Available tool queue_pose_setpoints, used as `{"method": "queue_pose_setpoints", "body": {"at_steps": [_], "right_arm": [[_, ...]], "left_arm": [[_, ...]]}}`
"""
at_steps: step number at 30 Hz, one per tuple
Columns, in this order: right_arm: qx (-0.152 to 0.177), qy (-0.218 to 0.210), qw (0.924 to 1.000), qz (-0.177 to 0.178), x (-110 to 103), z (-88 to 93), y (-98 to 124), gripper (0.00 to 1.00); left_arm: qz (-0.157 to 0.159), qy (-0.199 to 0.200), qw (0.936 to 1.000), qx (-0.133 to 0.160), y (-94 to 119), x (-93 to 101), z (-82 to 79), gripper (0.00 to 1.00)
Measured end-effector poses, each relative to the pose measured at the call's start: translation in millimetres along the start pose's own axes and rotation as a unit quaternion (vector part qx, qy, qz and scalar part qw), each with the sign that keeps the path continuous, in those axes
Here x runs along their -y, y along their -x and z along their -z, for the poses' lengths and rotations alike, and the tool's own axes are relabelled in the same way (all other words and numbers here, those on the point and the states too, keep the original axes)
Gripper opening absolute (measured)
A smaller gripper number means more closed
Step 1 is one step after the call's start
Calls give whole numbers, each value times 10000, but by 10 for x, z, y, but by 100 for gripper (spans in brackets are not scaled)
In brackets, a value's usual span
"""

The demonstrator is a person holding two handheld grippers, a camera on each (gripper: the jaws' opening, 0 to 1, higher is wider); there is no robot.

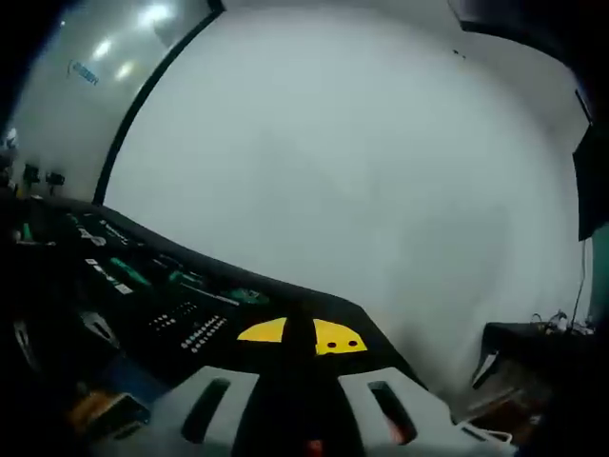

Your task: Pick up the tools and put them into their designated positions in the toolbox.

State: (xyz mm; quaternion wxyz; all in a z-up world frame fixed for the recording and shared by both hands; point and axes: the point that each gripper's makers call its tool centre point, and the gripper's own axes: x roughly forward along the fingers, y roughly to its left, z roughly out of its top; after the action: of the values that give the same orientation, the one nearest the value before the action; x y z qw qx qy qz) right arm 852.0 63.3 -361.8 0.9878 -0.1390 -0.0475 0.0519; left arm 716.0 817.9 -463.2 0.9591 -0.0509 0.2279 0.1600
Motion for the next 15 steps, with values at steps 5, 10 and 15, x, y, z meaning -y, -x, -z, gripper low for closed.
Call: {"method": "queue_pose_setpoints", "body": {"at_steps": [5, 10, 15], "right_arm": [[35, -183, 9998, 43, 33, 0, -28, 6], [-94, -563, 9983, 111, 121, 81, -25, 6], [-73, -515, 9986, 75, 61, 53, -13, 6]], "left_arm": [[255, 1404, 9897, -120, 110, 67, -81, 21], [1088, 1350, 9815, 813, 533, 542, -624, 21], [2171, 510, 9695, 1017, 1128, 1548, -936, 22]]}}
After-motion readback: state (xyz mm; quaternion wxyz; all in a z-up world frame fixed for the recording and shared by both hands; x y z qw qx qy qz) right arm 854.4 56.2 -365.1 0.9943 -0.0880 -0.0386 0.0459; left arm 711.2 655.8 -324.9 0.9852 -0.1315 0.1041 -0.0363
